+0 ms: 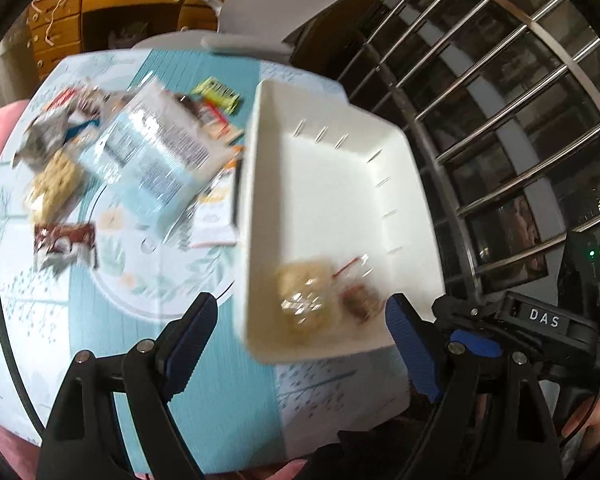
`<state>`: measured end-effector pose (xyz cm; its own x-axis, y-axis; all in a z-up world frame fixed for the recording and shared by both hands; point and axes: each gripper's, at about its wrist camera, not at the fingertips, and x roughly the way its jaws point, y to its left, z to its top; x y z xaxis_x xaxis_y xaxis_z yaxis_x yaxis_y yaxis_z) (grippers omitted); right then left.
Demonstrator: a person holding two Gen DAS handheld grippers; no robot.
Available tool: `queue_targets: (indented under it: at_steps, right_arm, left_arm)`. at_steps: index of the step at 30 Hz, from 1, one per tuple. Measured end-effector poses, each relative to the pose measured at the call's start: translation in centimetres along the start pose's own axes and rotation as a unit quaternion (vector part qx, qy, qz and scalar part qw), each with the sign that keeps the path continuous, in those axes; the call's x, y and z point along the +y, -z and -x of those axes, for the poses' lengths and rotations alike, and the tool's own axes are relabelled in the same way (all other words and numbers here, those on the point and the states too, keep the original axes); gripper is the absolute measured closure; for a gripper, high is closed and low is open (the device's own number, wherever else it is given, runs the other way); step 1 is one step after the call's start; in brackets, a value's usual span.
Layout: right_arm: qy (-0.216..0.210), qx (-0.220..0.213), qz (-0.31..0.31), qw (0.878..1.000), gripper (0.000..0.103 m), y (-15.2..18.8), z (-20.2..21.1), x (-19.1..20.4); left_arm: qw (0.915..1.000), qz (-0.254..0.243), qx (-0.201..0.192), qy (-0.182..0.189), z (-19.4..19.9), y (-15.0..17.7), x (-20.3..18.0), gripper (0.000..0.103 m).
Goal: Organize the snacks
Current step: 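Grasp another clear bag of yellow puffs with left tool while right grasps brown chocolate packet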
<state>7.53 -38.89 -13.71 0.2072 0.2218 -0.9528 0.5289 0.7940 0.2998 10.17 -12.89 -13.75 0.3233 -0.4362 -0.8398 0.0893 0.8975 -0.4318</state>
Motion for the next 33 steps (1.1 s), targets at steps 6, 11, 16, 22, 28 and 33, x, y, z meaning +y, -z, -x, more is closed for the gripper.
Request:
queue_targets:
  at_steps: [6, 11, 16, 22, 28, 33]
  right_arm:
    - [0.018, -0.007, 0.021, 1.0, 0.031, 2.9, -1.3, 2.2]
    - [0.028, -0.025, 0.03, 0.999, 0.031, 5.4, -1.6, 5.1]
    - [0.041, -0.06, 0.047, 0.996, 0.031, 8.0, -1.8, 9.1]
    - [0.034, -0.084, 0.064, 0.994, 0.031, 10.9, -2.9, 14.1]
    - [0.024, -0.129, 0.07, 0.989, 0.031, 12.7, -3.8, 18.8]
    - [0.033, -0.152, 0.1, 0.983, 0.031, 13.7, -5.4, 22.1]
  left_arm:
    - [0.9997, -0.015, 0.019, -0.001, 1.1, 1.6, 3.4, 0.018]
    - [0.999, -0.028, 0.033, -0.001, 2.8, 1.6, 6.7, 0.018]
    - [0.9978, -0.038, 0.053, -0.009, 4.5, 1.2, 10.8, 0.018]
    - [0.9964, -0.053, 0.061, -0.024, 6.6, 0.0, 15.9, 0.018]
    - [0.9942, -0.075, 0.066, -0.039, 8.0, -1.6, 20.5, 0.018]
    - [0.9919, -0.086, 0.079, -0.05, 7.9, -3.2, 23.6, 0.018]
